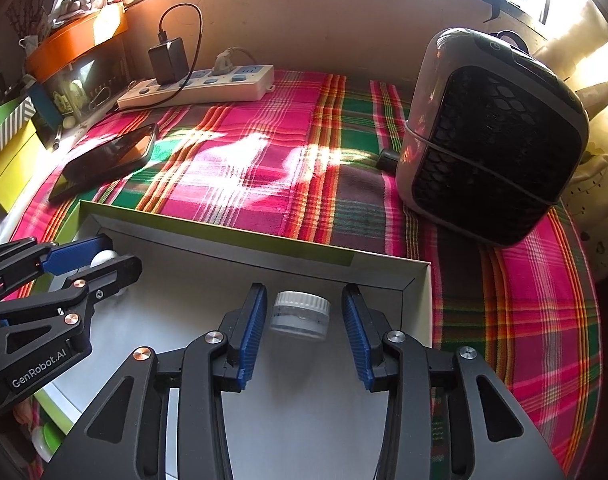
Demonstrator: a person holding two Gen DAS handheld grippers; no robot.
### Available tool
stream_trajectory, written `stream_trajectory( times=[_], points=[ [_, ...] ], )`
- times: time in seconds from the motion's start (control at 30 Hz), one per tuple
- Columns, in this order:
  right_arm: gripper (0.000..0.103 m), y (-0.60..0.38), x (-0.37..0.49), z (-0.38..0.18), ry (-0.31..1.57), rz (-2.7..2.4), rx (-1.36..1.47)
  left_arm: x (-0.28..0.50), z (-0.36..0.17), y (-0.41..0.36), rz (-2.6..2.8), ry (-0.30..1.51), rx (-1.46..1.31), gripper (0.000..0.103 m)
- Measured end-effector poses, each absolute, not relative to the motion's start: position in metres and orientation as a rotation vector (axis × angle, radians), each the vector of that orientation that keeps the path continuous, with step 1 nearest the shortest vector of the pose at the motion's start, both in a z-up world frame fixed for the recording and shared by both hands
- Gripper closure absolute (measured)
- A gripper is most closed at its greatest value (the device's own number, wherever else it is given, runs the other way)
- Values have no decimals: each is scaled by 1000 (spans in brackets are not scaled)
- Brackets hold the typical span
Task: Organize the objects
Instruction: 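Carry both items into the white box lid and open both grippers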
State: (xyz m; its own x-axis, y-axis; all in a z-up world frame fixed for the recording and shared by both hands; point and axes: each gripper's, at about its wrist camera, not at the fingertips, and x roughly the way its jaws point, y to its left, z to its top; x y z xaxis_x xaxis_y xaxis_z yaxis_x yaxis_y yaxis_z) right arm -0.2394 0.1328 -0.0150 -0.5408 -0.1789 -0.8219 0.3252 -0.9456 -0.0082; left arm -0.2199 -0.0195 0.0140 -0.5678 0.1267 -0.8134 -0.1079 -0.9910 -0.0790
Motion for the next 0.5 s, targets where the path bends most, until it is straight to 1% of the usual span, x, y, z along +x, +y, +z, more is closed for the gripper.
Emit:
stream_trajectory(
  times=[0.17, 0.23, 0.5],
  points=[
    [57, 135, -237, -11, 220, -2532, 1308, -216, 18, -20, 2678, -40, -1380, 66],
    [54, 135, -235, -10, 218, -2537, 1305, -213, 20, -20, 2677, -47, -1371, 66],
    [53, 141, -220, 1, 190, -2555, 1268, -196, 32, -20, 2707, -37, -1324, 65]
  ],
)
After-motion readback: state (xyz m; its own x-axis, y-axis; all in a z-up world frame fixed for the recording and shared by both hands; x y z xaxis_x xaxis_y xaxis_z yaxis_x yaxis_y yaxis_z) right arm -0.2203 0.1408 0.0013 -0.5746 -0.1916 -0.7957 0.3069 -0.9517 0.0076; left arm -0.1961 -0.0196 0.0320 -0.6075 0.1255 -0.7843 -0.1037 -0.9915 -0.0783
